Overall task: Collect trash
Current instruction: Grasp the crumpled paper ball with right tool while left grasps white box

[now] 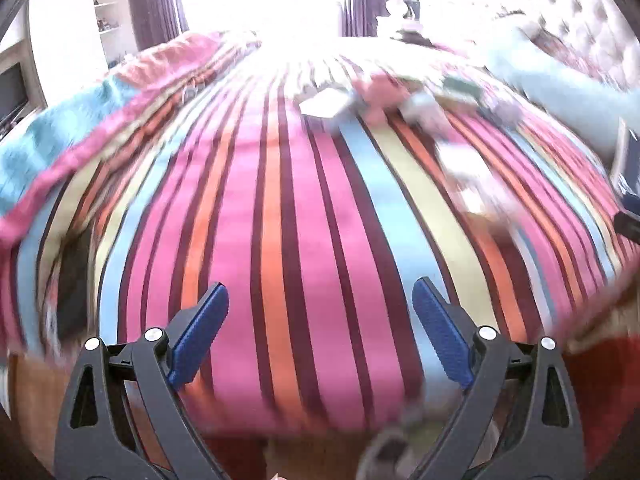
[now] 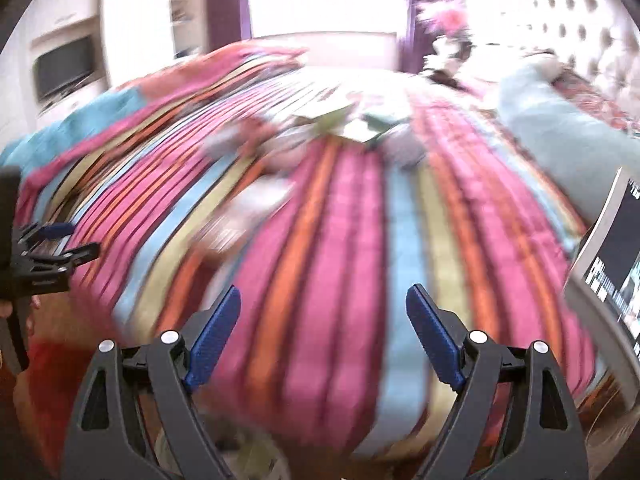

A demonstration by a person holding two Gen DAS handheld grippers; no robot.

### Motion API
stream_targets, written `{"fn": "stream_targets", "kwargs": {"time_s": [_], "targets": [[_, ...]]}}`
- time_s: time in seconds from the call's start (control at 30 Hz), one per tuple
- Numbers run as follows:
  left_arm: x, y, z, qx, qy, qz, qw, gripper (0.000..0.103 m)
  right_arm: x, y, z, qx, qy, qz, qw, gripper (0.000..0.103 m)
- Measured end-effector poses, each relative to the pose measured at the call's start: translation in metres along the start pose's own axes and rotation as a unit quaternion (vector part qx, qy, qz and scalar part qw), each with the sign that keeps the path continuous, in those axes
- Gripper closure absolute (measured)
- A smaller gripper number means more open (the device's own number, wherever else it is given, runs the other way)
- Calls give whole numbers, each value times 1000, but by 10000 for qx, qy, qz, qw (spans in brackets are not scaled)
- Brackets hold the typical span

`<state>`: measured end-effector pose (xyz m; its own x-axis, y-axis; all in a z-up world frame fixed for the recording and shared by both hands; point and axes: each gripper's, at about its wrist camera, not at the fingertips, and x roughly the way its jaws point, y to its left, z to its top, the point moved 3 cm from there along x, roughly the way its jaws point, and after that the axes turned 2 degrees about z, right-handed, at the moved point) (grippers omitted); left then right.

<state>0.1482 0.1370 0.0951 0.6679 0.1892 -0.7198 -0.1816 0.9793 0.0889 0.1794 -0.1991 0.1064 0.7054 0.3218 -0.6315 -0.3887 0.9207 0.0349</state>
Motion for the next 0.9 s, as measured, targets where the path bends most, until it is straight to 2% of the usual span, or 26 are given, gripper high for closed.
{"fn": "stream_targets", "kwargs": {"time_s": [0.13, 0.27, 0.37, 0.43, 0.53, 0.6, 0.7, 0.83, 0.9], "targets": [[66, 5, 65, -65, 39, 33, 10000, 13, 44, -37, 53, 26, -150, -492, 9987, 22], [121, 4, 112, -218, 153, -1, 9996, 12, 87, -63, 90, 133, -42, -607, 9981, 22], [156, -1, 138, 104, 206, 106, 9997, 12, 116, -73, 114, -24, -20, -787, 9969, 22], [175, 0, 150, 247, 310, 99, 9992, 12, 128, -79, 126, -148, 31, -797, 9967, 22], [193, 0, 157, 312, 467, -167, 9983, 12, 153, -84, 138, -333, 118, -875, 9955, 22], [201, -2, 158, 400, 491, -252, 9977, 13, 169, -88, 141, -400, 329, -835, 9952, 22], [213, -6, 166, 454, 469, -280, 9975, 13, 190, -96, 141, -300, 538, -811, 9948, 22], [230, -15, 174, 529, 606, -310, 9963, 12, 201, -102, 140, 23, 587, -587, 9965, 22], [233, -14, 178, 392, 591, -355, 9968, 13, 205, -101, 139, 124, 665, -515, 9964, 23]]}}
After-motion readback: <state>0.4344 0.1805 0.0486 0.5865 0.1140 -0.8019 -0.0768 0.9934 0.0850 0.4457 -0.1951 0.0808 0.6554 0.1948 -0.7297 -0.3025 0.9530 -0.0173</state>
